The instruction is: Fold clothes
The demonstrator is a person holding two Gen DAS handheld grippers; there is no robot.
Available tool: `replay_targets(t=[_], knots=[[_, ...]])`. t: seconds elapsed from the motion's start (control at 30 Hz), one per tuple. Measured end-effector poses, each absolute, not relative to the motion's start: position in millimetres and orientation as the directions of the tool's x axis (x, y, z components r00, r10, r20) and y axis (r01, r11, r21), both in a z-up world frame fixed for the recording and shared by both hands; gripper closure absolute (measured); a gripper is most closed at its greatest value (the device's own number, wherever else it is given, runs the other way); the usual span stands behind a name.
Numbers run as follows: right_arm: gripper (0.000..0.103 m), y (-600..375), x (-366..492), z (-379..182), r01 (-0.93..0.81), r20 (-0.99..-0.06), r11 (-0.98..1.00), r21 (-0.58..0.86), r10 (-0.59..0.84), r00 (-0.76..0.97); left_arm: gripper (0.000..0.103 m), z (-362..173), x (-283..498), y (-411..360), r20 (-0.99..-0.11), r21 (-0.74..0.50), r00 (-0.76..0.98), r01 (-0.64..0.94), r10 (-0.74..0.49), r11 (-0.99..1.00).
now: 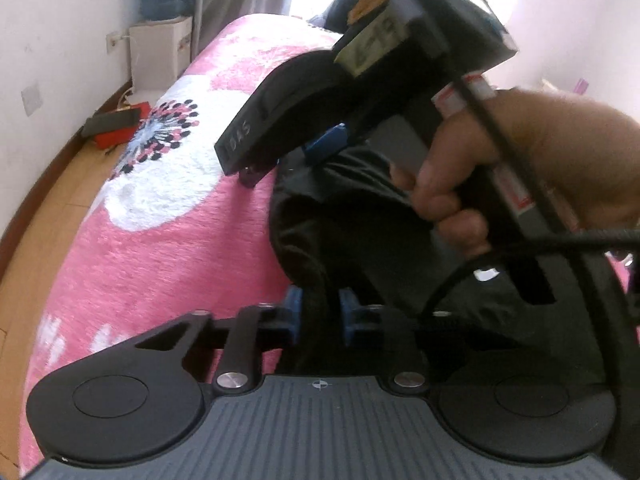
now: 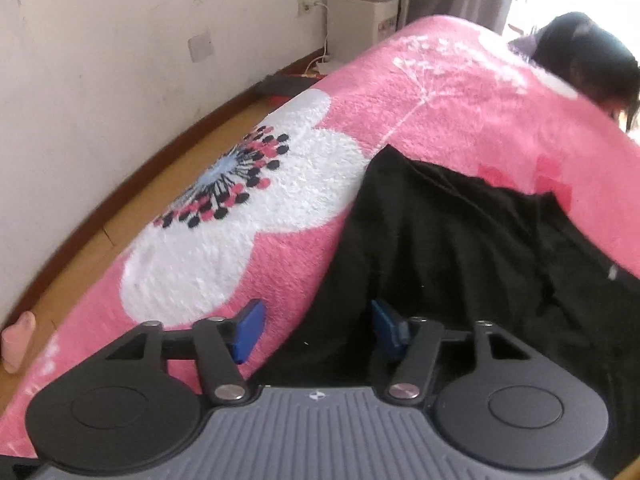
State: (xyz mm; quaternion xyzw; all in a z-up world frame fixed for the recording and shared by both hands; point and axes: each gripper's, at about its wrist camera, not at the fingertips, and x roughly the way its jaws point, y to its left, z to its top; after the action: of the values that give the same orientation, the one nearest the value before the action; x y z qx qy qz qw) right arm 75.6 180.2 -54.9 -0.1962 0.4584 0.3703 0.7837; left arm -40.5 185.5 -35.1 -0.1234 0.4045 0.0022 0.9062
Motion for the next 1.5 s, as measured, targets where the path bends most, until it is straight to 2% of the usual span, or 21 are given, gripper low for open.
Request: replay_targets(t=[0.07,0.13,0.17,0.2,0.23,0.57,0.73,1.17,1.5], knots=[[0.051,176.8,76.3,-55.7,-0.756,-0.861,0.654,0.035,0.404,0.310,0.096,-32.6,-41.7,185.1,-0.726,-0.243,0.679,-0.102,-0.111,0.965],[0.071,171.8,79.0,-52.9,-0.744,-0.856,0.667,0.041,0.407,0.318,0.097,-28.1,-43.3,185.4,-0.712,-0.269,0.691,-0.103,-0.126,0.958],[0.077,168.5,82.2,-51.4,-0.735,-0.854,0.676,0.054,0.413,0.317,0.097,-25.6,-44.3,185.4,-0.702,-0.283,0.699,-0.099,-0.136,0.954],[0.091,165.2,85.4,-50.0,-0.726,-0.851,0.684,0.066,0.419,0.317,0.097,-22.8,-45.3,184.6,-0.692,-0.293,0.707,-0.094,-0.143,0.951],[0.097,158.1,89.1,-47.3,-0.715,-0.845,0.694,0.087,0.432,0.316,0.098,-20.1,-46.4,183.3,-0.681,-0.300,0.717,-0.087,-0.149,0.950],[0.098,58.3,129.2,-11.8,-0.568,-0.728,0.745,0.349,0.597,0.337,0.099,1.1,-34.5,145.5,-0.621,-0.354,0.738,0.037,-0.264,0.935],[0.098,8.7,142.3,-3.2,-0.538,-0.736,0.785,0.305,0.553,0.391,0.099,9.5,-15.7,120.0,-0.602,-0.397,0.722,0.101,-0.341,0.912],[0.098,-118.9,174.3,17.7,-0.453,-0.746,0.876,0.163,0.410,0.524,0.099,9.4,43.0,14.1,-0.595,-0.389,0.632,0.315,-0.497,0.866],[0.098,-195.9,188.4,1.0,-0.364,-0.753,0.909,0.203,0.383,0.536,0.099,-4.4,58.2,-52.8,-0.622,-0.333,0.569,0.430,-0.538,0.839]])
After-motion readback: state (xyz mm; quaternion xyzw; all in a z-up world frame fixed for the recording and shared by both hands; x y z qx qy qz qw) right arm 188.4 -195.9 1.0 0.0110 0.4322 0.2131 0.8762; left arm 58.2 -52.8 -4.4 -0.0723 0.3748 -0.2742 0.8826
